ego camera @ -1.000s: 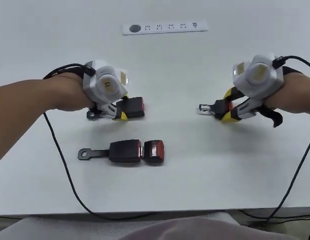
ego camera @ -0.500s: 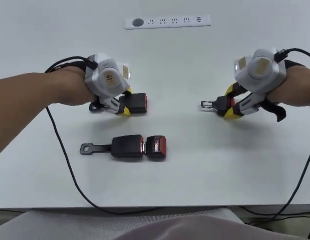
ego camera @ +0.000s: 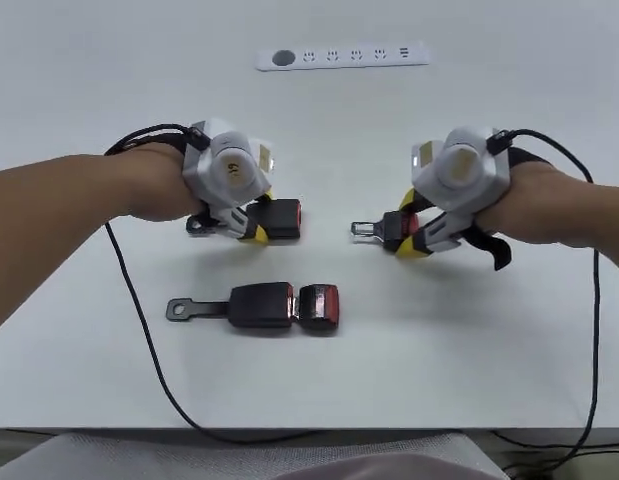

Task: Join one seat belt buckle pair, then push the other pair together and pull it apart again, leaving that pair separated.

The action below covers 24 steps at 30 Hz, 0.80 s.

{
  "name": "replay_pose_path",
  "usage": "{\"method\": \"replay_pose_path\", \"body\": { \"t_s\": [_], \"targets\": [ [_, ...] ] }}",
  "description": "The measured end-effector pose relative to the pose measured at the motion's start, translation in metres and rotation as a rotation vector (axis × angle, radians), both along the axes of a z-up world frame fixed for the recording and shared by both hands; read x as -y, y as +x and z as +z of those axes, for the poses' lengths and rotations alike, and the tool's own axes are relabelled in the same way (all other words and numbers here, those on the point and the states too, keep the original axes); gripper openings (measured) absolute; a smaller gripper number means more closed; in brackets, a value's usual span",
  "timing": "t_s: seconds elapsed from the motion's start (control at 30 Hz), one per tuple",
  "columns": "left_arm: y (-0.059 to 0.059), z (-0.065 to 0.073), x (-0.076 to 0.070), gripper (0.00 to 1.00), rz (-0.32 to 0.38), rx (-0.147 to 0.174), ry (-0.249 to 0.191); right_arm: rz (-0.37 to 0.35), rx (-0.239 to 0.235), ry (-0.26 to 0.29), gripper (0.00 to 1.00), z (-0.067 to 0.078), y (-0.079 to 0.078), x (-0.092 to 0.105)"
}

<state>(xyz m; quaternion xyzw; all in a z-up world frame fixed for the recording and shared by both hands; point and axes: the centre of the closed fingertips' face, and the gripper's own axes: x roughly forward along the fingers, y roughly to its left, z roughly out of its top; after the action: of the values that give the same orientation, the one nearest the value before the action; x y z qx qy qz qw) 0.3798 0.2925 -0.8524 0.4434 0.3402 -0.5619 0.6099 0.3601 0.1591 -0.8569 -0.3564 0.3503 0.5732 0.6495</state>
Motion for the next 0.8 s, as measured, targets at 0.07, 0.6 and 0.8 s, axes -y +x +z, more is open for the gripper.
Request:
{"method": "replay_pose_path", "body": {
  "t_s": [0.07,0.6,0.8],
  "targets": [
    [0.0,0.0,0.0,0.33,0.0,-0.001,-0.001,0.002,0.005,0.018,0.36,0.0,0.001,-0.014],
    [-0.001,-0.001,-0.001,0.33,-0.003,-0.007,0.005,-0.002,0.009,0.057,0.35,0.001,0.01,-0.055],
    [-0.001,-0.001,-0.001,0.33,-0.007,-0.007,0.007,0.039,0.061,0.031,0.35,0.003,0.013,-0.057]
  ]
}}
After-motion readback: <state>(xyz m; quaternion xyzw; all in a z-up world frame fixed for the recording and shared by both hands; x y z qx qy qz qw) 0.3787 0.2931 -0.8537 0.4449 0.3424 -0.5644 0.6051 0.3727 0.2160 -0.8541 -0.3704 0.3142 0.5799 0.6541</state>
